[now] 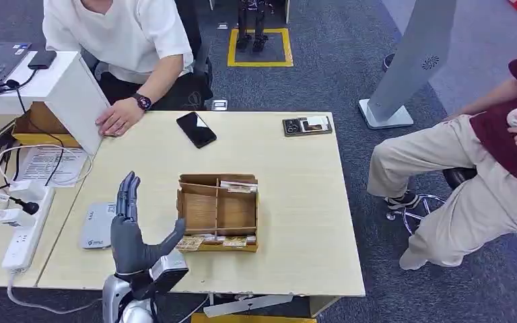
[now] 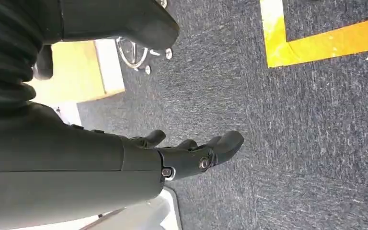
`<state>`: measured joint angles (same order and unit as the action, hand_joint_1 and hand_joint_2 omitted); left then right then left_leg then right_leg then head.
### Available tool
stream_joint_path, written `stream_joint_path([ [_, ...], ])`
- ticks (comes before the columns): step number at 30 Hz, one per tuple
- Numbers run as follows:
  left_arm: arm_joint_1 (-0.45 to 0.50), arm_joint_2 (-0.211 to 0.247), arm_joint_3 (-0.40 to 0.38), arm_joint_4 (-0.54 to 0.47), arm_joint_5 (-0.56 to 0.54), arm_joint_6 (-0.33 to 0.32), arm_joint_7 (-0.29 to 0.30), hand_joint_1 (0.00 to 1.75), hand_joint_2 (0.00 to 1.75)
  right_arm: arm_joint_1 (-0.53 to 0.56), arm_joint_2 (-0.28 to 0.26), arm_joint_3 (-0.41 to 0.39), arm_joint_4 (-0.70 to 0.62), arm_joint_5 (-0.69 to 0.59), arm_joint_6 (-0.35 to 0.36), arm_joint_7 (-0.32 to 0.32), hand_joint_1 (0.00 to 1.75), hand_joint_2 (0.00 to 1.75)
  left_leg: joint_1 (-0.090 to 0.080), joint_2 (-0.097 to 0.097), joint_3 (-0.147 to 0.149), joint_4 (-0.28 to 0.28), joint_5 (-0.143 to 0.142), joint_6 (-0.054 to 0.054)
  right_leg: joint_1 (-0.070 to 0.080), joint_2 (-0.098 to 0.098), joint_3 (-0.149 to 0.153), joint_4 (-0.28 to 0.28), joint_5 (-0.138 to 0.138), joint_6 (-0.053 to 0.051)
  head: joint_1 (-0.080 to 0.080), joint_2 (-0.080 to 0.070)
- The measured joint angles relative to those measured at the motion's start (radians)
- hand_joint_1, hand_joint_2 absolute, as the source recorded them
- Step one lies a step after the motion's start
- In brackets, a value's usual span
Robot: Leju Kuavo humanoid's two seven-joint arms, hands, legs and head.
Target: Pass the card to the sensor for recognition and then transmit it.
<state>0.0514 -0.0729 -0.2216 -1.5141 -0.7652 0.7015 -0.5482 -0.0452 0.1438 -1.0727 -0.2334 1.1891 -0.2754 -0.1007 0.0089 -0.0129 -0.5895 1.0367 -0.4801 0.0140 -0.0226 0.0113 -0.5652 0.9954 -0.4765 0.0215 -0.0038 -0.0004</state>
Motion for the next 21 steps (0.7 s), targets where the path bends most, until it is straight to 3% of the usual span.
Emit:
stream_joint_path([
  [9, 0.017, 0.015, -0.031, -0.013, -0.116, 0.0, 0.013, 0.0, 1.75, 0.0, -0.002, -0.003, -0.001, 0.004, 0.003, 0.007, 0.0, 1.75, 0.0, 0.0, 0.0, 0.0, 0.0, 0.0, 0.0, 0.0, 0.0, 0.0, 0.0, 0.0, 0.0, 0.0],
  [15, 0.002, -0.01, -0.053, -0.007, -0.341, 0.0, 0.099, 0.0, 1.75, -0.001, -0.004, -0.004, -0.001, 0.014, 0.005, 0.011, 0.0, 1.75, 0.0, 0.0, 0.0, 0.0, 0.0, 0.0, 0.0, 0.0, 0.0, 0.0, 0.0, 0.0, 0.0, 0.0],
  [21, -0.066, -0.01, -0.124, 0.034, -0.424, 0.0, 0.191, 0.0, 1.75, -0.007, -0.007, -0.004, 0.0, 0.025, 0.011, 0.011, 0.0, 1.75, -0.001, 0.0, 0.0, 0.0, 0.0, 0.0, 0.0, 0.0, 0.0, 0.0, 0.0, 0.0, 0.0, 0.0],
])
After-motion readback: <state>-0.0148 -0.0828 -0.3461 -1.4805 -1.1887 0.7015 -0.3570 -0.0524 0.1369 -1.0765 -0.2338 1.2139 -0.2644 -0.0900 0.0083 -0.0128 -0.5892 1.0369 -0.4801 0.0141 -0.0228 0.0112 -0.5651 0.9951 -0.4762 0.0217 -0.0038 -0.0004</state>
